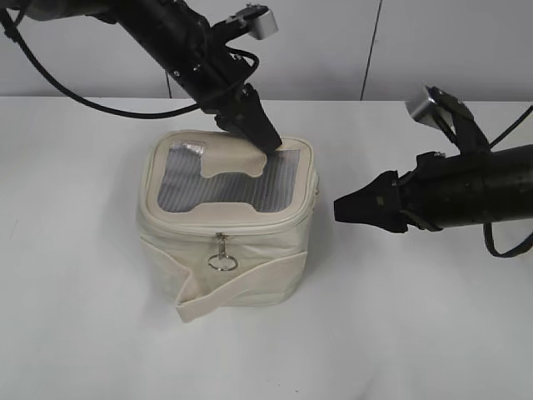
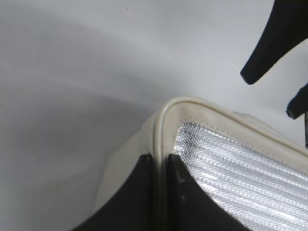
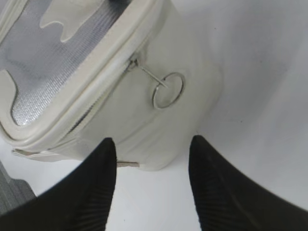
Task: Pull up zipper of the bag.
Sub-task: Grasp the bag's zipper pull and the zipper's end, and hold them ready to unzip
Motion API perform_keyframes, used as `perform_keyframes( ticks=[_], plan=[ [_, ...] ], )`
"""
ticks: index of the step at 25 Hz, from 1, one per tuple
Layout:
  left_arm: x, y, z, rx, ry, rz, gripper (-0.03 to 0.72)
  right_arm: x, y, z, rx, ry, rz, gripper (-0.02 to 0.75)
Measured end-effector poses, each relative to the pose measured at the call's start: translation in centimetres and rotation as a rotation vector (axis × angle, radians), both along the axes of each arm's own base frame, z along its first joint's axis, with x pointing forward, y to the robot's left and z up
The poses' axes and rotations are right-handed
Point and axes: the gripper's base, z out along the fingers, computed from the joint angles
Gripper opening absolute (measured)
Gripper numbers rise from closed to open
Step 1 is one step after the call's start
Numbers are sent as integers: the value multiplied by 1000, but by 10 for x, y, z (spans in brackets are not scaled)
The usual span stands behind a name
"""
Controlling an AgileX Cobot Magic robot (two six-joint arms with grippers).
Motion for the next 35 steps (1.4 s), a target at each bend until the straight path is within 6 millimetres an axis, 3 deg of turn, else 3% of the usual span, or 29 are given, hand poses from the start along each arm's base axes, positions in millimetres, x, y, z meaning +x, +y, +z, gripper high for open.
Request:
perform_keyframes(
  ticks=[9, 16, 26, 35],
  plan=[
    [0, 0, 0, 2, -5, 3, 42, 7, 8, -18, -17, -23, 39, 395],
    [0, 0, 1, 2, -6, 3, 42, 23, 13, -21, -8, -34, 42, 395],
    [1, 1, 0, 8, -11, 5, 42, 27, 38, -22, -118, -79, 79, 391],
    [3, 2, 1, 7, -20, 15, 39, 41, 46, -28, -148, -86, 65, 288]
  ],
)
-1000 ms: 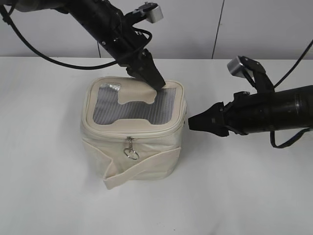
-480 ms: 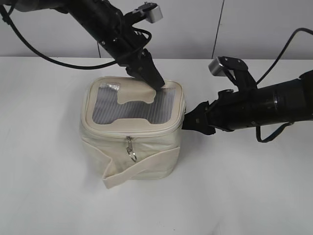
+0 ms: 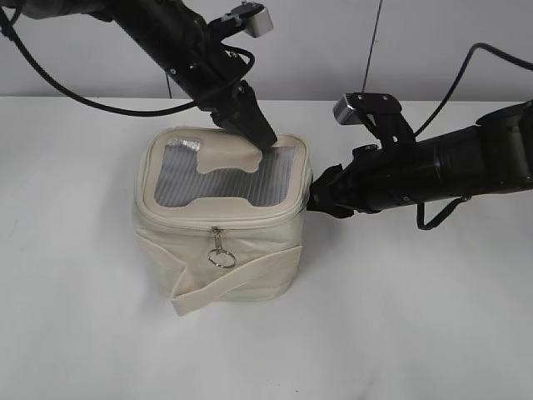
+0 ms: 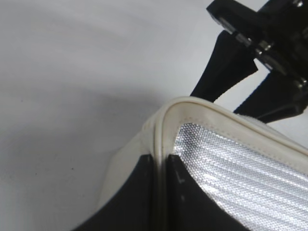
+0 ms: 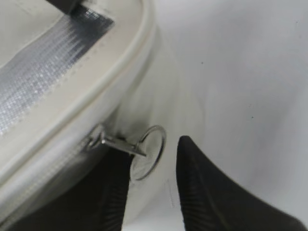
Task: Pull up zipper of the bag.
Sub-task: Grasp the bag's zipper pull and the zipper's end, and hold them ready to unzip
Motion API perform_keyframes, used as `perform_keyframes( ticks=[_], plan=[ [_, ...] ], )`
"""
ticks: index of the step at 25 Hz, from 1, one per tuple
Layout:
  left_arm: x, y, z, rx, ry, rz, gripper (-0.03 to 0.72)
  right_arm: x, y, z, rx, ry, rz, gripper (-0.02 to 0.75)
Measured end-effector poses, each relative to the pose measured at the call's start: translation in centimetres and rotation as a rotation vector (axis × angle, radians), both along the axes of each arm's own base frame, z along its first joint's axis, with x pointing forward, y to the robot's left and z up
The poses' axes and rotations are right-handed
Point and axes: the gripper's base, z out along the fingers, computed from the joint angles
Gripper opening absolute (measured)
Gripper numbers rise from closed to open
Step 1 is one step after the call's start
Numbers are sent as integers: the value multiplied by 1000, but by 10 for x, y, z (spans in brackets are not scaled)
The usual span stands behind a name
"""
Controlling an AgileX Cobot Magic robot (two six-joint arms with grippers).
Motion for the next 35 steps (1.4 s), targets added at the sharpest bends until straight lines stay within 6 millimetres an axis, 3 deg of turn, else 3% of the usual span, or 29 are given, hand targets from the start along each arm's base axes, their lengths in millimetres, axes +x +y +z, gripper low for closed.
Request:
perform_keyframes(
  ticks=[2, 5, 7, 12, 20, 27, 35],
  plan=[
    [0, 0, 0, 0, -1, 1, 39, 5, 1, -2, 2, 2, -9, 241],
    [0, 0, 0, -1, -2, 2, 39, 7, 3, -3, 6, 7, -19, 60],
    [0, 0, 0, -1, -2, 2, 39, 6, 2, -3, 12, 19, -29, 8],
    [1, 0, 0, -2, -1, 7, 39, -17, -6, 1, 2, 55, -30, 8],
    [0, -2, 0, -1, 1, 9, 39, -57, -18, 28, 46, 23, -7, 8],
    [0, -3, 0, 11, 34, 63, 39, -69, -11, 33, 91, 72, 84, 8],
    [1, -3, 0, 17, 59, 108, 38, -95, 19, 33, 83, 109, 261, 8]
  ],
)
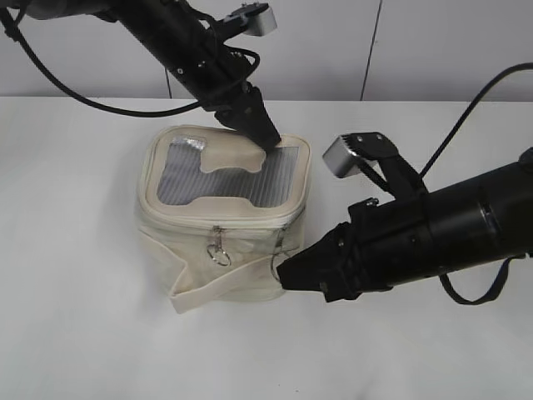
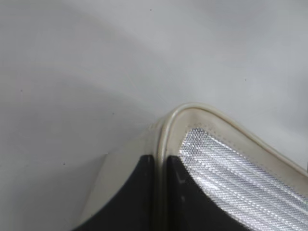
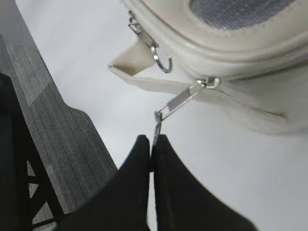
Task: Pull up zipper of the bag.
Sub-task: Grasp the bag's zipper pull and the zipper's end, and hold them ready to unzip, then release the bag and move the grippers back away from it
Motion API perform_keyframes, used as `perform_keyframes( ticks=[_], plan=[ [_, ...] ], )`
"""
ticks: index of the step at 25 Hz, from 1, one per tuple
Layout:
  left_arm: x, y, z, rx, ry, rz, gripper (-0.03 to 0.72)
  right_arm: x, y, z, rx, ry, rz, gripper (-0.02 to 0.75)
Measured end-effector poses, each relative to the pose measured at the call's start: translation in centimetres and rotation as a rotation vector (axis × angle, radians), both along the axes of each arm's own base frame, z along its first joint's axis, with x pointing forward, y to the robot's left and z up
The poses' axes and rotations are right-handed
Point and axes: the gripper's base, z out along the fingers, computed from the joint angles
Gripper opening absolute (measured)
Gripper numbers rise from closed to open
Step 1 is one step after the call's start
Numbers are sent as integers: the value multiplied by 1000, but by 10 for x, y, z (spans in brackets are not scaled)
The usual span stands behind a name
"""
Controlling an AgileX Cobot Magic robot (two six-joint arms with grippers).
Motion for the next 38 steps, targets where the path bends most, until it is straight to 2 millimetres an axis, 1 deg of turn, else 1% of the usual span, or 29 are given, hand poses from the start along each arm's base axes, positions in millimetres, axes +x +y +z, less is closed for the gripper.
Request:
perform_keyframes(
  ticks=[6, 9, 12, 17, 19, 21, 23, 24, 25, 26, 28, 29, 30, 31, 33, 36, 38],
  plan=[
    [1, 0, 0, 4, 32, 52, 38, -4, 16, 3, -10, -34, -24, 8],
    [2, 0, 0, 1, 41, 85, 38, 0, 29, 10, -2, -64, -27, 8],
    [4, -1, 0, -4, 44, 117, 38, 4, 46, 12, 5, -69, -32, 8],
    [4, -1, 1, -10, 46, 129, 38, 10, 76, 4, -6, -56, -12, 8],
    [4, -1, 1, -9, 49, 126, 38, 12, 84, 1, -6, -46, -19, 8],
    [4, -1, 1, -9, 49, 126, 38, 12, 86, 1, -4, -33, -34, 8],
    [4, -1, 1, -9, 49, 126, 38, 13, 86, 1, -3, -7, -59, 10],
    [4, -1, 1, -11, 50, 126, 48, 12, 85, 0, -12, 3, -60, 22],
    [4, -1, 1, -17, 50, 131, 76, 13, 84, 1, -15, 21, -72, 48],
    [5, -3, 2, -34, 53, 144, 120, 12, 83, 1, -24, 42, -72, 83],
    [8, -5, 7, -78, 47, 181, 216, 10, 77, 5, -46, 68, -64, 193],
    [9, -5, 11, -91, 42, 195, 249, 9, 73, 10, -62, 76, -57, 239],
    [8, -4, 15, -99, 40, 205, 261, 7, 68, 15, -80, 87, -50, 282],
    [7, -4, 20, -105, 36, 216, 264, 7, 61, 21, -104, 75, -53, 311],
    [4, -2, 34, -111, 18, 234, 251, 4, 47, 31, -148, 97, -99, 337],
    [-3, 5, 54, -109, -16, 254, 238, -4, 25, 45, -213, 124, -133, 349],
    [-14, 11, 61, -89, -10, 271, 237, -9, 11, 56, -239, 142, -142, 351]
  ],
)
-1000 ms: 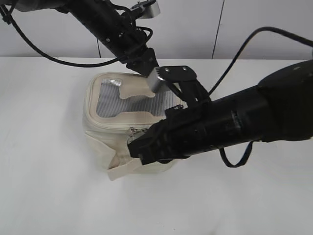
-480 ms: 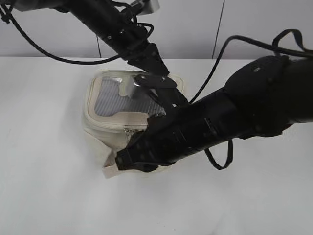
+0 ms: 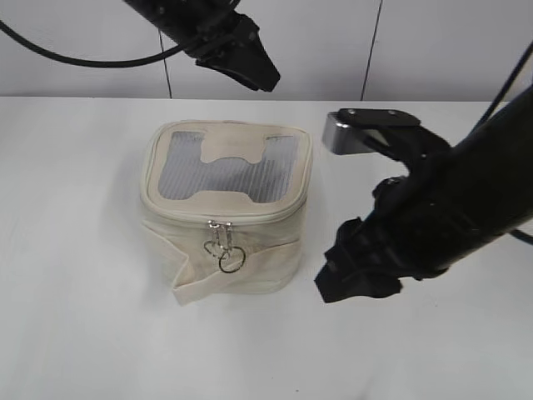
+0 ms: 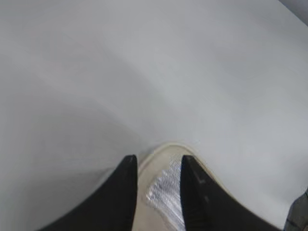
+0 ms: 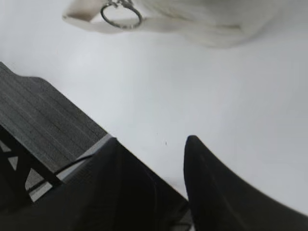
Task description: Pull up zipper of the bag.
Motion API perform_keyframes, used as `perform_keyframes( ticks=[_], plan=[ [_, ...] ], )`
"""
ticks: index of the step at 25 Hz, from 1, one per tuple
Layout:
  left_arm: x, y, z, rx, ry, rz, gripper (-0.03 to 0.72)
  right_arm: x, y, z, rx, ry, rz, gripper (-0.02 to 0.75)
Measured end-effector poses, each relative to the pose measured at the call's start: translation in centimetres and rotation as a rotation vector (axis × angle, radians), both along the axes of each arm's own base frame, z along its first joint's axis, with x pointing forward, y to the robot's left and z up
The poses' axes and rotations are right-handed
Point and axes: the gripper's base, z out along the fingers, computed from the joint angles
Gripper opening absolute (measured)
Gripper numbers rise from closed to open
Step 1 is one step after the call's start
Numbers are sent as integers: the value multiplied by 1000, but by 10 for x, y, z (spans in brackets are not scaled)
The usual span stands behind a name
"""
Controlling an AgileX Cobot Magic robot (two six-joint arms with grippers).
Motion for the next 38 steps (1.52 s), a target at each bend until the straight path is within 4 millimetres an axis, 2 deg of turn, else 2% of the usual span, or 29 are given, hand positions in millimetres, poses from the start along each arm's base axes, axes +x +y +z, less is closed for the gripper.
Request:
perform_keyframes(
  ticks=[4, 7, 9, 11, 14, 17, 20, 24, 29, 31, 34, 38],
  plan=[
    [-34, 21, 11, 46, -5, 37, 236, -10, -24, 22, -38, 7, -47, 351],
    [-72, 47, 27, 77, -64, 118, 236, -18, -44, 38, -88, -18, -77, 351],
    [-105, 68, 42, 81, -115, 187, 236, -27, -56, 47, -139, -23, -78, 351],
    [-140, 90, 47, 89, -136, 263, 236, -40, -67, 55, -175, -39, -66, 351],
    [-197, 124, 58, 71, -181, 366, 236, -66, -85, 72, -162, -90, -65, 351],
    [-259, 161, 69, 24, -282, 458, 236, -95, -102, 80, -130, -139, -69, 351],
    [-314, 193, 65, -3, -378, 517, 236, -127, -121, 77, -115, -175, -62, 351],
    [-364, 224, 42, 5, -450, 565, 236, -162, -147, 70, -111, -283, -70, 351],
    [-393, 244, 11, 24, -512, 601, 236, -199, -175, 65, -33, -500, -119, 351],
    [-400, 248, 7, -1, -539, 609, 236, -210, -183, 60, -1, -561, -133, 351],
    [-399, 247, 7, -21, -557, 613, 236, -222, -191, 56, 41, -634, -148, 351],
    [-396, 244, 3, -45, -558, 612, 236, -221, -192, 55, 46, -657, -157, 351]
  ],
)
